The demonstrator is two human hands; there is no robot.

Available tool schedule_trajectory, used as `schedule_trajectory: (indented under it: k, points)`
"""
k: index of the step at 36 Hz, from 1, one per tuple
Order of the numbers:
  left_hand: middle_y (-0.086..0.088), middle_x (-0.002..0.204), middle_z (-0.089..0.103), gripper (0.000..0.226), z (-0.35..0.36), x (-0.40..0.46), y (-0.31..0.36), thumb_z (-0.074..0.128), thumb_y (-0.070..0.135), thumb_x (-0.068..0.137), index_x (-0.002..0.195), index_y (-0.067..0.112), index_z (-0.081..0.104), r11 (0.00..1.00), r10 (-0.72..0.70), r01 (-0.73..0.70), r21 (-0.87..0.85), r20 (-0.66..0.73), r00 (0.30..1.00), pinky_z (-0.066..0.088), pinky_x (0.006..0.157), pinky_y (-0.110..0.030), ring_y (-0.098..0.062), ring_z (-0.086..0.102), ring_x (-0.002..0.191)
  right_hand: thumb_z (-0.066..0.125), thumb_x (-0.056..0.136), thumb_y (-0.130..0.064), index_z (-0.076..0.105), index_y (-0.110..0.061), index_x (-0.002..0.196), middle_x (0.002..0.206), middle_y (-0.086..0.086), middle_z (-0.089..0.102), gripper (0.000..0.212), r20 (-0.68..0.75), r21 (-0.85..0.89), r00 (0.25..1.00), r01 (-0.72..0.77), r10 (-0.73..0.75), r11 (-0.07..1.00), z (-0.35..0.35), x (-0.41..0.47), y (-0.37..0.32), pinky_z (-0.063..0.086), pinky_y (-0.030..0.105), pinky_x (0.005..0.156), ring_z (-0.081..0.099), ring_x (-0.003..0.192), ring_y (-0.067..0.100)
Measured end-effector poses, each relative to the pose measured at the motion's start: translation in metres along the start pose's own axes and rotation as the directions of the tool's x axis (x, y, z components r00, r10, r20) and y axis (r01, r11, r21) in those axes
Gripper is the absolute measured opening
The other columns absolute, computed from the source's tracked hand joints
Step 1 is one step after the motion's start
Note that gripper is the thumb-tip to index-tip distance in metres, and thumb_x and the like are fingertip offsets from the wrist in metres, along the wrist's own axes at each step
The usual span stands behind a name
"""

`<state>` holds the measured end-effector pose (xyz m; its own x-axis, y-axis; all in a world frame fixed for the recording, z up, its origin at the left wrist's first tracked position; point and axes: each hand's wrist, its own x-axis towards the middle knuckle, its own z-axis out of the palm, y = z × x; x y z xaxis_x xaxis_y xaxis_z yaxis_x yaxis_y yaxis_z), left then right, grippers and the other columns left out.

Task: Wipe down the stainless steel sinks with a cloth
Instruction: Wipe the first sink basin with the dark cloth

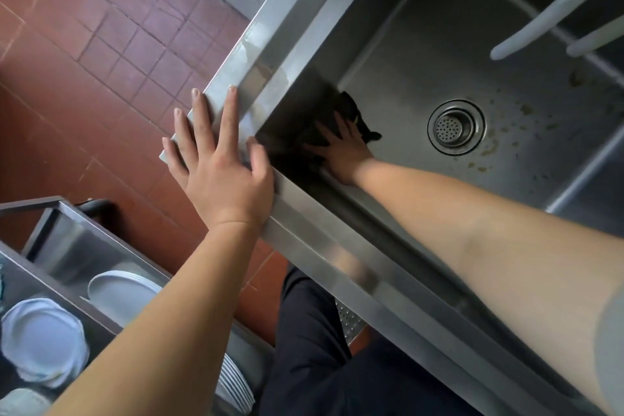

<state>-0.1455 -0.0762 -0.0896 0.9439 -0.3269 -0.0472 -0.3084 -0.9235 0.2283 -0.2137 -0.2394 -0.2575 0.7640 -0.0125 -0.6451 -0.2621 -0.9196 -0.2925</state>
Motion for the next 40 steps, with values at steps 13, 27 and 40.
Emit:
schedule_trajectory:
  k: [13,27,40]
  points:
    - [0.006,0.167,0.014,0.064,0.002,-0.001,-0.002,0.036,0.038,0.091,0.154,0.044,0.025,1.000,0.006,-0.006,0.018,0.028,1.000,-0.001,0.125,-0.048,-0.025,0.007,0.154,0.054,0.095,-0.030,0.039,-0.051,0.146,0.168,-0.009,0.005,0.056,0.091,0.339,0.972,-0.234,0.216,0.911,0.097,-0.123,0.062,0.004,0.050,0.124,-0.010,0.154,0.027]
    - [0.000,0.168,0.000,0.066,-0.019,-0.007,0.022,0.042,0.030,0.096,0.156,0.040,0.017,1.000,-0.027,0.024,0.018,0.182,0.983,0.000,0.123,-0.051,-0.029,-0.005,0.154,0.059,0.092,-0.002,0.069,-0.010,0.111,0.101,0.012,0.070,0.024,0.264,0.962,0.735,-0.148,0.625,-0.231,0.037,-0.249,0.070,0.042,0.026,0.073,0.062,0.091,0.023]
    - [0.008,0.148,0.048,0.078,0.013,-0.116,0.220,0.072,0.024,0.081,0.151,0.031,0.039,0.759,0.650,-0.388,-0.522,0.626,0.430,0.030,0.106,-0.015,-0.008,0.043,0.136,0.066,0.089,-0.017,0.071,-0.018,0.108,0.102,0.010,0.075,0.019,0.234,0.861,0.581,0.248,0.779,-0.444,-0.017,-0.323,0.083,0.054,0.042,0.079,0.069,0.099,0.032]
